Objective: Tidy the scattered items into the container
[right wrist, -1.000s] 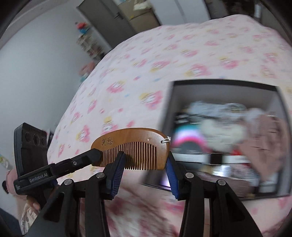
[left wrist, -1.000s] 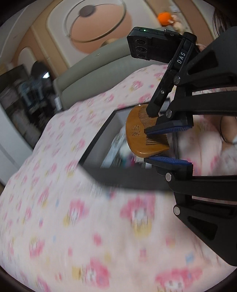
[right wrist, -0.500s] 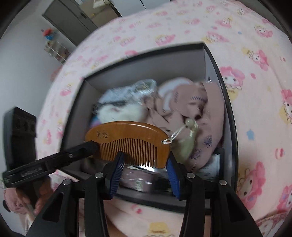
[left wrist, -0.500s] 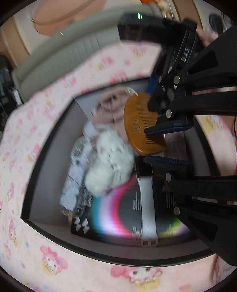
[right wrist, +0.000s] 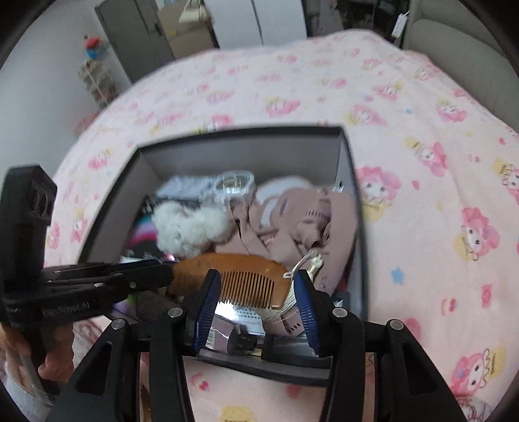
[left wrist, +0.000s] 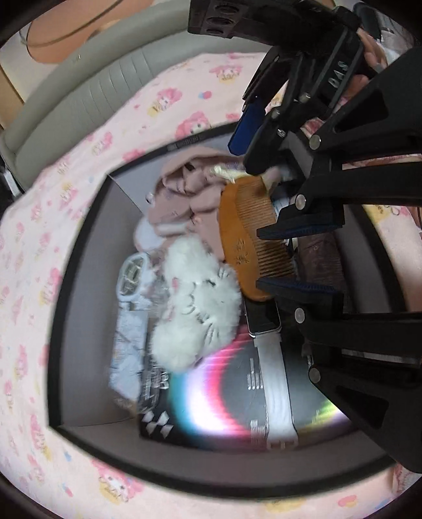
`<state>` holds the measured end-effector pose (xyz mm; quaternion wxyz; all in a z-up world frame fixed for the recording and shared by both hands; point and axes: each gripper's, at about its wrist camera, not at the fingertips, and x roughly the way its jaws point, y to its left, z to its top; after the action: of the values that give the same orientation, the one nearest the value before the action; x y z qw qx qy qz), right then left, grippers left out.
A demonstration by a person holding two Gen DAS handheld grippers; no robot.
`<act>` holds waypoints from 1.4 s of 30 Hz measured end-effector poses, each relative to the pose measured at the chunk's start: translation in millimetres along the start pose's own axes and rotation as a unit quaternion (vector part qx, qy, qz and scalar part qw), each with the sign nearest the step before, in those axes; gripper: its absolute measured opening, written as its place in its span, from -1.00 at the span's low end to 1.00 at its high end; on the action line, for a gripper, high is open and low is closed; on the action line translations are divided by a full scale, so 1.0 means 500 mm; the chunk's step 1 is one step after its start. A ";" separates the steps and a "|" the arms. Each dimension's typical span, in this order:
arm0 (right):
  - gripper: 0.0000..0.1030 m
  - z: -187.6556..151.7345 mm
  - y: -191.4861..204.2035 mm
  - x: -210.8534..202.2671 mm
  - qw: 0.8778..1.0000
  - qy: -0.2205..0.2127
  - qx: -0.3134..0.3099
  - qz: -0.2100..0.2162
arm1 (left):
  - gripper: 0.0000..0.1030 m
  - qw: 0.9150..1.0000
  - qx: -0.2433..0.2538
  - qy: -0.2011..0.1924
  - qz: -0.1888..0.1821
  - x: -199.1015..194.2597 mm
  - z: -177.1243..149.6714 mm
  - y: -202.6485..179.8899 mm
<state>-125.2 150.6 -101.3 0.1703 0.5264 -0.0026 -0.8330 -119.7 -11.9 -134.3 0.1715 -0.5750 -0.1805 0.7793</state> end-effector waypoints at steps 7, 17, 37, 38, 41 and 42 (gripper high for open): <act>-0.17 -0.008 0.004 0.046 0.999 0.030 0.004 0.022 | -0.55 1.000 -0.005 0.003 0.014 0.013 -0.001 0.014; 0.04 -0.012 0.016 -0.015 0.999 -0.009 0.006 -0.038 | 0.34 0.997 0.023 -0.059 0.043 -0.058 -0.005 -0.023; 0.55 -0.030 0.105 -0.426 0.956 -0.249 0.057 -0.146 | 0.99 0.918 0.072 -0.345 0.179 -0.462 -0.107 -0.246; 0.57 -0.042 0.110 -0.438 0.954 -0.254 0.056 -0.148 | 0.99 0.916 0.073 -0.350 0.183 -0.470 -0.120 -0.251; 0.63 -0.085 0.125 -0.460 0.949 -0.269 0.052 -0.154 | 0.99 0.910 0.078 -0.359 0.194 -0.478 -0.170 -0.257; 0.63 -0.097 0.128 -0.462 0.949 -0.271 0.051 -0.155 | 0.99 0.908 0.079 -0.363 0.193 -0.476 -0.189 -0.254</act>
<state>24.9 165.0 91.0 0.0051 0.2824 -0.0098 -0.9592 44.9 -5.8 99.0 -0.0151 -0.2607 -0.0532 0.9638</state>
